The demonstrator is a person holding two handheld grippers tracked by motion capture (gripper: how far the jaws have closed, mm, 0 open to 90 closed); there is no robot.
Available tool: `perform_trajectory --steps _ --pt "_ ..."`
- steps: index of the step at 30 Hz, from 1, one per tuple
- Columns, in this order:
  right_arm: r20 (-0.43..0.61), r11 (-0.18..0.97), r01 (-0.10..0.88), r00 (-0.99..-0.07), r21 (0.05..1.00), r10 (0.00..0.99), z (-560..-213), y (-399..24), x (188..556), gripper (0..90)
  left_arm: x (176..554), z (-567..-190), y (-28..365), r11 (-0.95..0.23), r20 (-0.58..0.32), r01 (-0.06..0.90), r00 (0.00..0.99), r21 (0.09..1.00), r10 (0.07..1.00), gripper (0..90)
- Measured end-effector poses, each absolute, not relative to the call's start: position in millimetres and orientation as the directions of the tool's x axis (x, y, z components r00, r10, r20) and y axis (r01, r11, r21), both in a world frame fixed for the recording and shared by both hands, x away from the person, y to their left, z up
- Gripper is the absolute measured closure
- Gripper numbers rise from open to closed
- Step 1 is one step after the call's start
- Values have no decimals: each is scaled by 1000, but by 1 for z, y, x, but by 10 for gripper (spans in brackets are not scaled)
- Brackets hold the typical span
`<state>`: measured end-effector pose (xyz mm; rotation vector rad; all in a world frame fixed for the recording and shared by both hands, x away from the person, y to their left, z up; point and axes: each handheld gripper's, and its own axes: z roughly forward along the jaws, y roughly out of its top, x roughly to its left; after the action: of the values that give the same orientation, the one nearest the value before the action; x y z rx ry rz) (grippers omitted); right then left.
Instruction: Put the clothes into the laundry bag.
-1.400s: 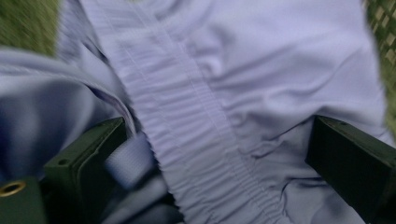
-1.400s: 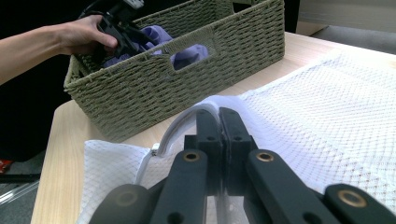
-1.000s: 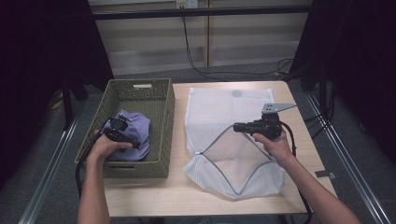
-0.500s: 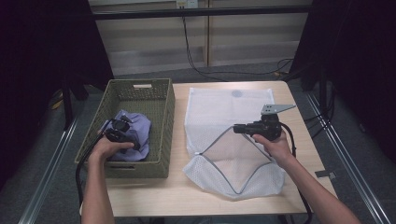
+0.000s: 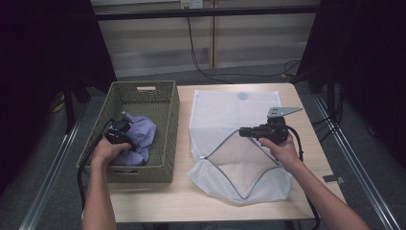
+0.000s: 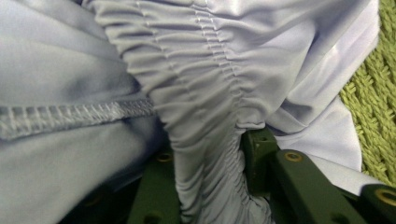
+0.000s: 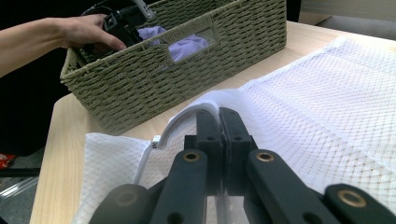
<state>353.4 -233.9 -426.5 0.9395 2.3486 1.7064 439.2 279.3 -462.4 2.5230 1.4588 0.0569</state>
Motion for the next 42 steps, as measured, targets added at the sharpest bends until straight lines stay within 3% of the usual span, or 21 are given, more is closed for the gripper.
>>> perform_trajectory --steps 6,16,26,42 --pt "273 186 421 -807 888 525 -426 -234 353 886 437 -456 275 -502 -118 823 545 267 830 808" --pt "272 188 424 -803 886 529 -428 -233 353 886 431 -439 280 -480 -139 766 581 428 802 819" --pt "272 192 425 -805 885 528 -429 -231 354 886 416 -416 285 -360 -174 697 571 620 802 822" --pt "280 186 435 -796 881 536 -429 -231 354 889 392 -393 285 -306 -116 563 592 768 797 822"
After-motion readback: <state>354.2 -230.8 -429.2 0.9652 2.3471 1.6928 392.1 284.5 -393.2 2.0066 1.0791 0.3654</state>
